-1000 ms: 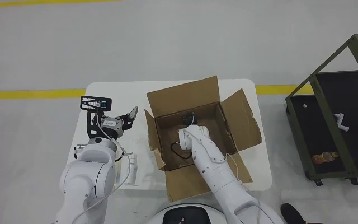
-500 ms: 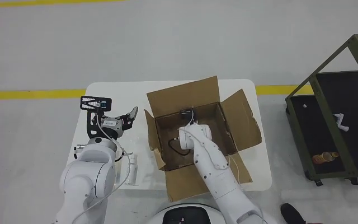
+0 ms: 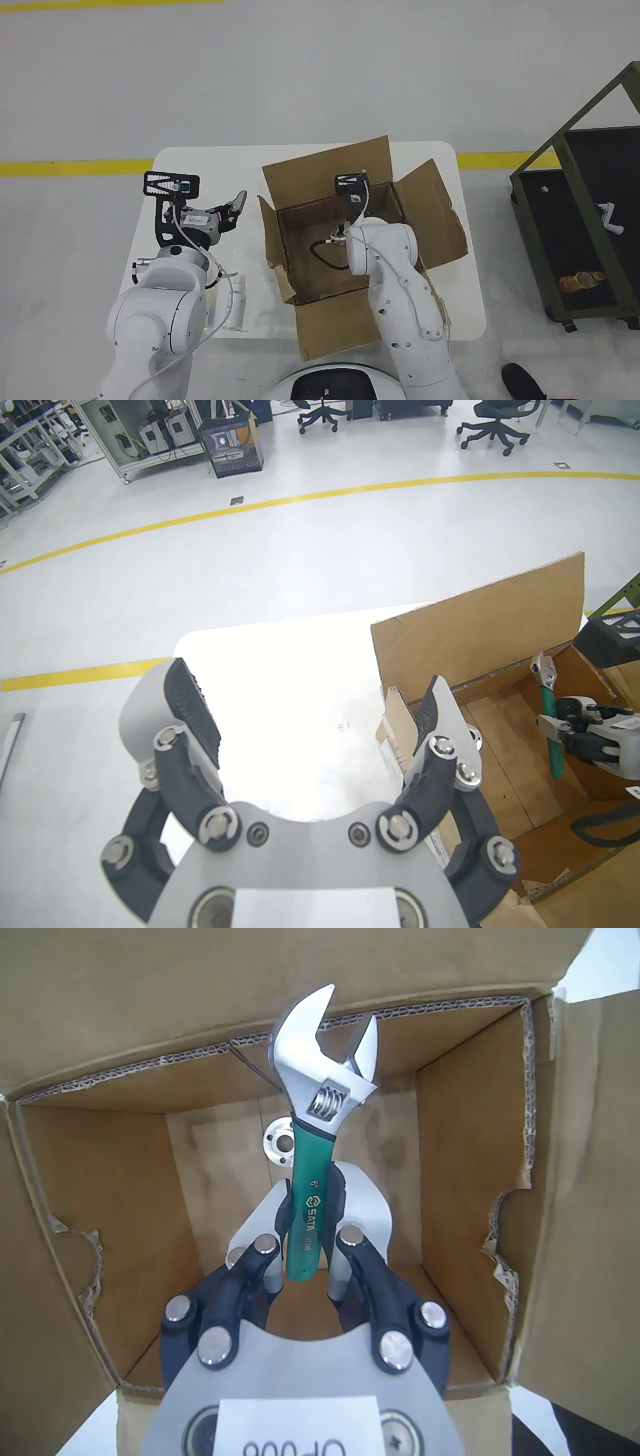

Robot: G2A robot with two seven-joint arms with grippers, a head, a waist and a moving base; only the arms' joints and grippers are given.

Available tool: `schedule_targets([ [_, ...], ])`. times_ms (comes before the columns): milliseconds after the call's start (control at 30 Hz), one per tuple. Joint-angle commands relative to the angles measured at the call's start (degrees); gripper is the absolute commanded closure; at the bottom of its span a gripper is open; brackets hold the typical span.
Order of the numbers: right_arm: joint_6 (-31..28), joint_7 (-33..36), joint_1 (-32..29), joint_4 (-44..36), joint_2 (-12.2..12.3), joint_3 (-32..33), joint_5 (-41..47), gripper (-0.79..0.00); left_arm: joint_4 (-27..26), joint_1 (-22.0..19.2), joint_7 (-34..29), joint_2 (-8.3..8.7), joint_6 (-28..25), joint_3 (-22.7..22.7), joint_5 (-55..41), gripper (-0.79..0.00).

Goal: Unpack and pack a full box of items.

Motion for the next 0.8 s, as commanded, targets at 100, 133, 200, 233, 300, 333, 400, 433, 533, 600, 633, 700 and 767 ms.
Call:
schedule_targets([
  [100,0.0,-0.4,-0.3,0.0,0.0,0.2,0.4,0.0,0.0,0.0,0.0,0.0,0.0,0.0,0.0,-0.785],
  [133,0.0,-0.4,-0.3,0.0,0.0,0.2,0.4,0.0,0.0,0.0,0.0,0.0,0.0,0.0,0.0,-0.785],
  [200,0.0,-0.4,-0.3,0.0,0.0,0.2,0.4,0.0,0.0,0.0,0.0,0.0,0.0,0.0,0.0,-0.785],
  [233,0.0,-0.4,-0.3,0.0,0.0,0.2,0.4,0.0,0.0,0.0,0.0,0.0,0.0,0.0,0.0,-0.785],
  [300,0.0,-0.4,-0.3,0.0,0.0,0.2,0.4,0.0,0.0,0.0,0.0,0.0,0.0,0.0,0.0,-0.785],
  [333,0.0,-0.4,-0.3,0.0,0.0,0.2,0.4,0.0,0.0,0.0,0.0,0.0,0.0,0.0,0.0,-0.785],
  [400,-0.1,-0.8,-0.5,0.0,0.0,0.2,0.5,0.0,0.0,0.0,0.0,0.0,0.0,0.0,0.0,-0.785],
  [433,-0.5,-2.2,-1.0,-0.2,0.1,0.3,1.0,0.0,0.0,0.0,0.0,0.0,0.0,0.0,0.0,-0.785],
  [533,-2.0,-4.1,-1.9,-1.9,0.3,0.5,2.0,0.0,0.0,0.0,0.0,0.0,0.0,0.0,0.0,-0.785],
  [600,-2.6,-4.4,-2.6,-3.7,0.4,0.9,2.5,0.0,0.0,0.0,0.0,0.0,0.0,0.0,0.0,-0.785],
  [633,-2.7,-4.3,-3.0,-4.7,0.4,1.1,2.8,0.0,0.0,0.0,0.0,0.0,0.0,0.0,0.0,-0.785],
  [700,-2.6,-4.0,-3.8,-7.0,0.6,1.6,2.9,0.0,0.0,0.0,0.0,0.0,0.0,0.0,0.0,-0.785],
  [767,-2.8,-3.7,-4.8,-9.7,0.7,2.0,3.6,0.0,0.0,0.0,0.0,0.0,0.0,0.0,0.0,-0.785],
])
